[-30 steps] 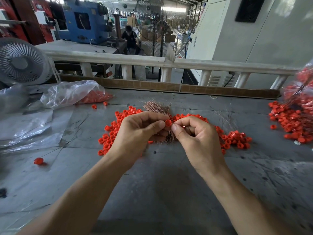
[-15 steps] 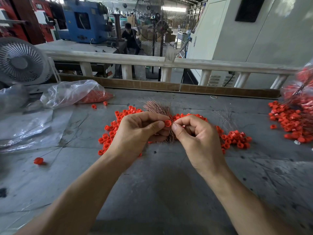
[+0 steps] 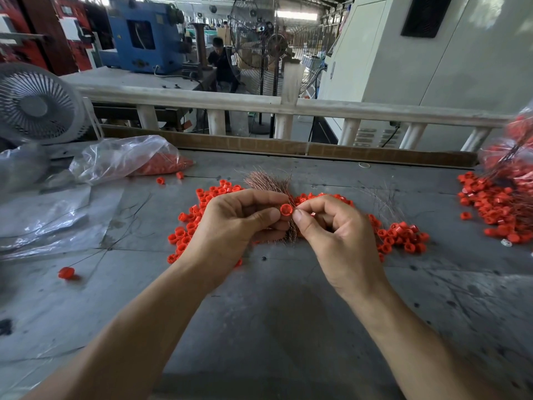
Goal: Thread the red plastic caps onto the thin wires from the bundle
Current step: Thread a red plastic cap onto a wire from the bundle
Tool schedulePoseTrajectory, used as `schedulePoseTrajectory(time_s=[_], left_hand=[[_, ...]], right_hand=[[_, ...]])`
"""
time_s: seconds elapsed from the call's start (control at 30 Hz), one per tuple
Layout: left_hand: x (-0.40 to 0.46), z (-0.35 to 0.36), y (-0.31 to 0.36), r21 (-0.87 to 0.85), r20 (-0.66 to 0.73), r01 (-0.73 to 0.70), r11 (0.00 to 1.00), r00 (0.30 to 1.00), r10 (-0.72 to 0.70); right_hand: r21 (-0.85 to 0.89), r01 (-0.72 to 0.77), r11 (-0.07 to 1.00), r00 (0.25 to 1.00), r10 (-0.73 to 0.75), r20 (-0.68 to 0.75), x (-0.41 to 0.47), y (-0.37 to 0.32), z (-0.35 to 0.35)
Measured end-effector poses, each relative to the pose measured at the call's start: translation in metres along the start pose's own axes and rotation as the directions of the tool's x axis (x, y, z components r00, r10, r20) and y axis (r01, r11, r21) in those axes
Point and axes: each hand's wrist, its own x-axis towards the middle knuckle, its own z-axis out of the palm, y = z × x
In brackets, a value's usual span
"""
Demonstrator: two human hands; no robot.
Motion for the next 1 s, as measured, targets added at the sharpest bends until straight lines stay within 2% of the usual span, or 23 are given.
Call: schedulePoseTrajectory(time_s=[0.6, 1.0], left_hand=[[0.0034, -0.0071, -0.0045, 0.049, 0.103, 0.020, 0.999, 0.994, -0.025], [0.0016, -0.0060, -0.0021, -0.001, 0.143, 0.012, 1.000, 0.990, -0.012]], right_hand=[[0.028, -0.010, 1.000, 1.000, 0.009, 0.021, 0.0001, 0.0025, 0.0014], [0.091, -0.058, 0.994, 0.998, 0.057, 0.020, 0.0023, 0.0010, 0.0010]])
